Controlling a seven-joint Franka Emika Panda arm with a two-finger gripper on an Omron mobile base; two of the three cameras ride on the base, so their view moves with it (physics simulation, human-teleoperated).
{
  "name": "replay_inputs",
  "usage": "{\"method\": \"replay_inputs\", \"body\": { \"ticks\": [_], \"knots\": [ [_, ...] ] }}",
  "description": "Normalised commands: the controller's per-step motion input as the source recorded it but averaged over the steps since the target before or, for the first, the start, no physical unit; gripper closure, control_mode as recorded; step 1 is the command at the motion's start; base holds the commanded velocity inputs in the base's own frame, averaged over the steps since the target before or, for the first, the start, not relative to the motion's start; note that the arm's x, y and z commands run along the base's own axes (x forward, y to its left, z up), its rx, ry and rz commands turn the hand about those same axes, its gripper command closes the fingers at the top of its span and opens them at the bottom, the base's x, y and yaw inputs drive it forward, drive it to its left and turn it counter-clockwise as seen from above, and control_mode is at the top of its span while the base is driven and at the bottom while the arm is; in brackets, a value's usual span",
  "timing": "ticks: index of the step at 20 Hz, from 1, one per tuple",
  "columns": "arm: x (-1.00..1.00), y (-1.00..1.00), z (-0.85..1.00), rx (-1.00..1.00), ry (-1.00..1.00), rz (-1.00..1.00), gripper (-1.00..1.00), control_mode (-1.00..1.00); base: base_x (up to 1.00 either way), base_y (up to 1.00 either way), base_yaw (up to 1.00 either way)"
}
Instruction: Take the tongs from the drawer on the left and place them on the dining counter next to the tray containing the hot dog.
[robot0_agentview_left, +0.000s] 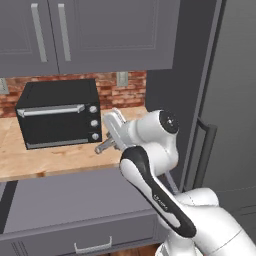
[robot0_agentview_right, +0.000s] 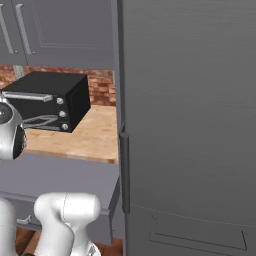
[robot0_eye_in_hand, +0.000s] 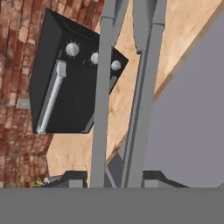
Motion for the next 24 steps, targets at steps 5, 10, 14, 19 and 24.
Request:
{"method": "replay_inputs", "body": {
  "ticks": [5, 10, 14, 19, 24],
  "knots": [
    [-0.75, -0.10, 0.00, 0.01, -0.18, 0.30, 1.00, -1.00, 0.00, 0.00, 0.00],
    [0.43, 0.00, 0.04, 0.02, -0.02, 0.02, 1.00, -1.00, 0.00, 0.00, 0.00],
    [0.04, -0.01, 0.01, 0.01, 0.00, 0.00, 1.00, -1.00, 0.00, 0.00, 0.00],
    [0.00, 0.00, 0.00, 0.00, 0.00, 0.00, 1.00, -1.00, 0.00, 0.00, 0.00],
    [0.00, 0.00, 0.00, 0.00, 0.00, 0.00, 1.00, -1.00, 0.00, 0.00, 0.00]
  ]
}}
